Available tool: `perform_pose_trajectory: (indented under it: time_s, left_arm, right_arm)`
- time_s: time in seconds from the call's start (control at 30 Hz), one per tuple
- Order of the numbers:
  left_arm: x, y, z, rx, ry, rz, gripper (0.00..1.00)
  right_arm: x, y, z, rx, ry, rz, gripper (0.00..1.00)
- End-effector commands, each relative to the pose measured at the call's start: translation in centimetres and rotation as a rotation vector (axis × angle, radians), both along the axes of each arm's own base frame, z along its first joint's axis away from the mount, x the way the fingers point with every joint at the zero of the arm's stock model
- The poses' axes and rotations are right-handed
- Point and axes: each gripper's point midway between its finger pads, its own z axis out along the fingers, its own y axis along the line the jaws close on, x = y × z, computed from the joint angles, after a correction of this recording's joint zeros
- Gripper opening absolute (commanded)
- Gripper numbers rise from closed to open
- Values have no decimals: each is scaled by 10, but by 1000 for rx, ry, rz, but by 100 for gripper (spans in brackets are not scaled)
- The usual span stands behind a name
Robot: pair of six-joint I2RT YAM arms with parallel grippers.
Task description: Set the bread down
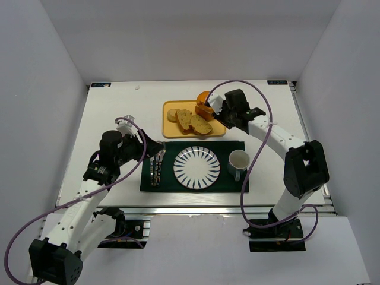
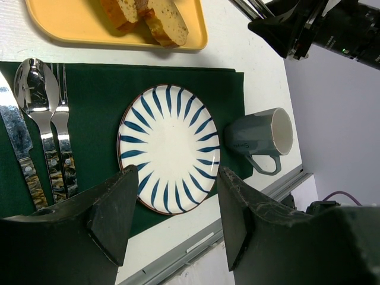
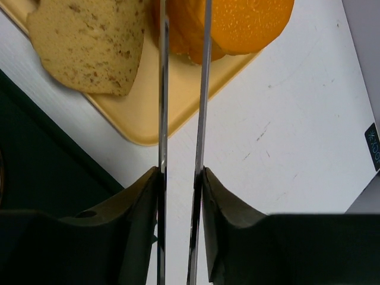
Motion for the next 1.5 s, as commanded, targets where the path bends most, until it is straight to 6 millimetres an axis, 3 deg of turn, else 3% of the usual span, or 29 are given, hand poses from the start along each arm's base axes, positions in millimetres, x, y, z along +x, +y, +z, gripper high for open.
perform_pose_trajectory:
  time_s: [0.0,0.1,0.13,0.17,0.33,0.53,0.77,0.93,1.17,1.2,1.37,1.47]
  left_arm:
    - [1,-1,2,-2,-18,-7,65]
    - [1,-1,3,-2,-20,-7,65]
    - [1,-1,3,-2,-20,-7,65]
    - [1,-1,3,-2,-20,-6,65]
    - [0,1,4,0,-24,1,65]
    - [-2,3,7,3,-28,9,65]
    - [-2,6,12,13,-42,25,65]
    - [-2,7,14,18,-46,26,65]
    - [-2,13,19,41,-58,51,65]
    - [-2,14,19,43,-60,56,65]
    - [-3,15,16,44,-58,61,65]
    - [-3,14,16,43,-56,57,65]
  right_arm:
    - [5,-2,29,14,-97,-17,33]
    - [5,0,35,32,-101,-19,17]
    - [6,1,38,42,-105,-16,5]
    - [6,2,41,58,-108,-21,0]
    - [8,6,72,142,-146,-33,0]
    - [-10,15,105,253,-154,19,0]
    - [-52,12,117,330,-144,76,0]
    - [-71,8,118,346,-133,99,0]
    - [-143,7,115,371,-47,246,0]
    - [-155,6,107,361,-11,256,0]
    - [-195,6,105,362,9,322,0]
    - [-206,4,95,342,25,341,0]
